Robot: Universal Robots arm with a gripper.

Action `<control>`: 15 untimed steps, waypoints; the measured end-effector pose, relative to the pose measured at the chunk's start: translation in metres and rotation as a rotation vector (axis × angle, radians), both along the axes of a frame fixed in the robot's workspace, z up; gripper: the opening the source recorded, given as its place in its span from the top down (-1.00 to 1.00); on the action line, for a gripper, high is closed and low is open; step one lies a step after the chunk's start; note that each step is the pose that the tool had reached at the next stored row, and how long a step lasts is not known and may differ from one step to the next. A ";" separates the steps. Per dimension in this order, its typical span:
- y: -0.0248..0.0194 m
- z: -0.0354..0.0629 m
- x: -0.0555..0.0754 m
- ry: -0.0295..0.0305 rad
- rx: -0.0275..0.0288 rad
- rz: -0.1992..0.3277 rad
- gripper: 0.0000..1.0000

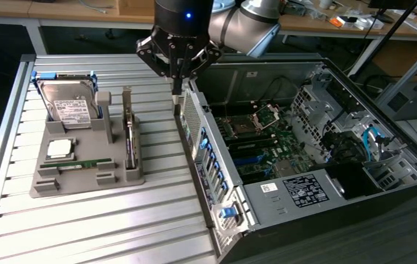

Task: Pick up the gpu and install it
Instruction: 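Reach for the gpu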

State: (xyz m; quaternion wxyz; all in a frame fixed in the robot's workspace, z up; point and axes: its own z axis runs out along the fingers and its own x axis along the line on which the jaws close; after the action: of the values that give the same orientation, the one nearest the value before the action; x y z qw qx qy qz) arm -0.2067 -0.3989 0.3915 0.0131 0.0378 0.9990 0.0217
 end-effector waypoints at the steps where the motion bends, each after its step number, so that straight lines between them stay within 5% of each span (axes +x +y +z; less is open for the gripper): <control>1: 0.0000 0.0000 0.000 0.0000 0.0000 0.000 0.80; 15: 0.0000 -0.0001 -0.005 0.0000 0.0000 0.000 0.80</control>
State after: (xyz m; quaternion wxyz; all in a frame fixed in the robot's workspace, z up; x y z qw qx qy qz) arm -0.2120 -0.3989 0.3914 0.0131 0.0379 0.9990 0.0217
